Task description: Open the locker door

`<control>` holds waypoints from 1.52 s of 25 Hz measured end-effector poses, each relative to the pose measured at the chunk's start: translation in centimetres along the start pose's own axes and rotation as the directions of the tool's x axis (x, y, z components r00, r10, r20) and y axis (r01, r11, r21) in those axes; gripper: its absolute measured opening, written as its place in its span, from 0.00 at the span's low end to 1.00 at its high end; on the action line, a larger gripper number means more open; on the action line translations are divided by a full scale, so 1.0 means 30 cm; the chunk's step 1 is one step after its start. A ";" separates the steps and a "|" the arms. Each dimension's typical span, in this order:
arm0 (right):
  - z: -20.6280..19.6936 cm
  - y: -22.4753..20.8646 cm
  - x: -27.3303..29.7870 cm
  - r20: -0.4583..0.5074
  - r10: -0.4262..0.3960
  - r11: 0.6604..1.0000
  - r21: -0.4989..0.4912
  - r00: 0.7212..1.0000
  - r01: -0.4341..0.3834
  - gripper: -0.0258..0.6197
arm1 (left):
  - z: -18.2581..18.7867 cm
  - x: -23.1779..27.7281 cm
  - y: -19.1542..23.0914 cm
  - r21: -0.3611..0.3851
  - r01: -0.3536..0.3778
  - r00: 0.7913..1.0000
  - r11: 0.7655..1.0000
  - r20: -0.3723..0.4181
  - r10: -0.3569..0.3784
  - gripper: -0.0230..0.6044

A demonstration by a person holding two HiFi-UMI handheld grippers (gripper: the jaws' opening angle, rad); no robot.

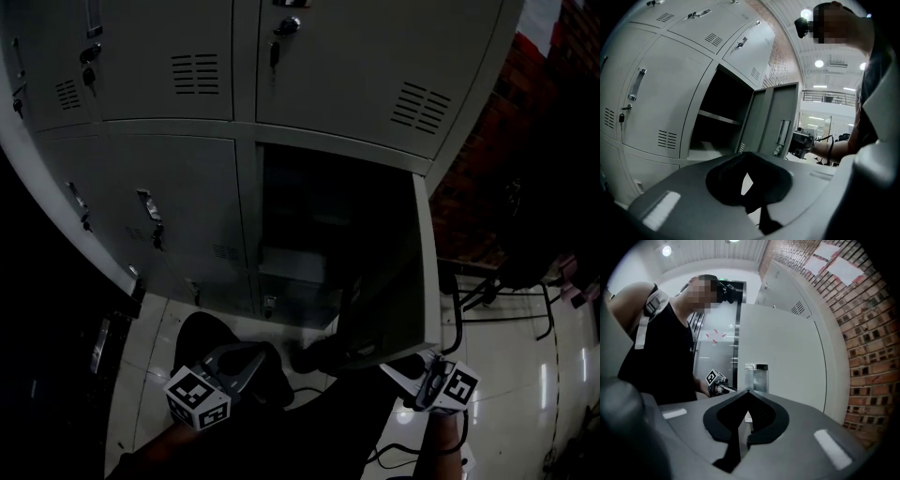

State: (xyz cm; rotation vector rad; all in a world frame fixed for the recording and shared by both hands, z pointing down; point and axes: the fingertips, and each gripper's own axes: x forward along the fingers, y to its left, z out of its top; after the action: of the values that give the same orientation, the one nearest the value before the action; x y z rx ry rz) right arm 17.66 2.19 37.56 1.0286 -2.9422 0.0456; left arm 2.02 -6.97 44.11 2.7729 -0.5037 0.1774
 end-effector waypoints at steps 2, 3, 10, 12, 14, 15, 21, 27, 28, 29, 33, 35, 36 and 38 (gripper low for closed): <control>-0.003 -0.006 -0.030 -0.007 -0.014 1.000 -0.001 1.000 0.014 0.04 | -0.001 0.007 -0.008 0.000 0.007 1.000 1.000 -0.003 -0.007 0.06; -0.014 -0.013 -0.044 -0.021 -0.025 1.000 -0.007 0.999 0.025 0.04 | 0.000 0.010 -0.012 0.000 0.010 1.000 1.000 -0.003 -0.010 0.05; -0.040 -0.036 -0.087 -0.032 -0.073 0.997 -0.019 0.997 0.072 0.04 | 0.007 0.022 -0.026 0.010 0.016 1.000 1.000 -0.006 -0.016 0.06; -0.026 -0.035 -0.088 -0.020 -0.075 0.997 -0.020 0.997 0.075 0.04 | 0.006 0.019 -0.025 0.012 0.013 1.000 1.000 -0.008 -0.013 0.05; -0.015 -0.031 -0.088 -0.008 -0.075 0.997 -0.022 0.997 0.075 0.04 | 0.007 0.019 -0.024 0.014 0.012 1.000 1.000 -0.009 -0.012 0.05; -0.010 -0.031 -0.090 0.002 -0.076 0.997 -0.024 0.997 0.076 0.04 | 0.008 0.019 -0.025 0.014 0.012 1.000 1.000 -0.008 -0.012 0.06; 0.000 -0.034 -0.130 -0.061 -0.209 0.977 -0.052 0.976 0.206 0.04 | 0.015 0.023 -0.037 0.016 0.025 1.000 1.000 -0.008 -0.025 0.05; 0.012 0.118 -0.122 -0.080 -0.217 0.976 -0.029 0.973 0.215 0.04 | 0.010 0.027 -0.055 0.026 0.045 0.999 0.999 -0.015 -0.045 0.06; 0.019 0.146 -0.106 -0.069 -0.205 0.979 -0.018 0.976 0.204 0.04 | 0.012 0.027 -0.063 0.030 0.052 0.999 0.998 -0.013 -0.051 0.06; 0.027 0.170 -0.084 -0.058 -0.192 0.981 -0.006 0.980 0.192 0.04 | 0.014 0.027 -0.072 0.034 0.058 0.998 0.998 -0.012 -0.058 0.06; 0.073 0.234 0.051 -0.012 -0.160 0.986 0.042 0.987 0.160 0.04 | 0.029 0.014 -0.097 0.044 0.074 0.997 0.996 -0.001 -0.074 0.05; 0.086 0.246 0.133 0.006 -0.169 0.984 0.057 0.986 0.168 0.04 | 0.035 0.004 -0.104 0.040 0.083 0.997 0.996 0.004 -0.083 0.06; 0.080 0.246 0.175 0.008 -0.181 0.981 0.065 0.983 0.180 0.04 | 0.035 -0.001 -0.106 0.038 0.087 0.996 0.995 0.004 -0.087 0.06; 0.038 0.241 0.257 -0.013 -0.214 0.972 0.099 0.977 0.214 0.04 | 0.034 -0.010 -0.107 0.040 0.091 0.996 0.995 0.002 -0.091 0.06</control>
State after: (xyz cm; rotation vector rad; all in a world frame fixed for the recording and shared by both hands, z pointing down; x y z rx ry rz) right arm 7.10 3.01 36.53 1.3523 -2.8328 0.1917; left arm 2.98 -4.35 42.20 2.8289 -0.3777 0.1635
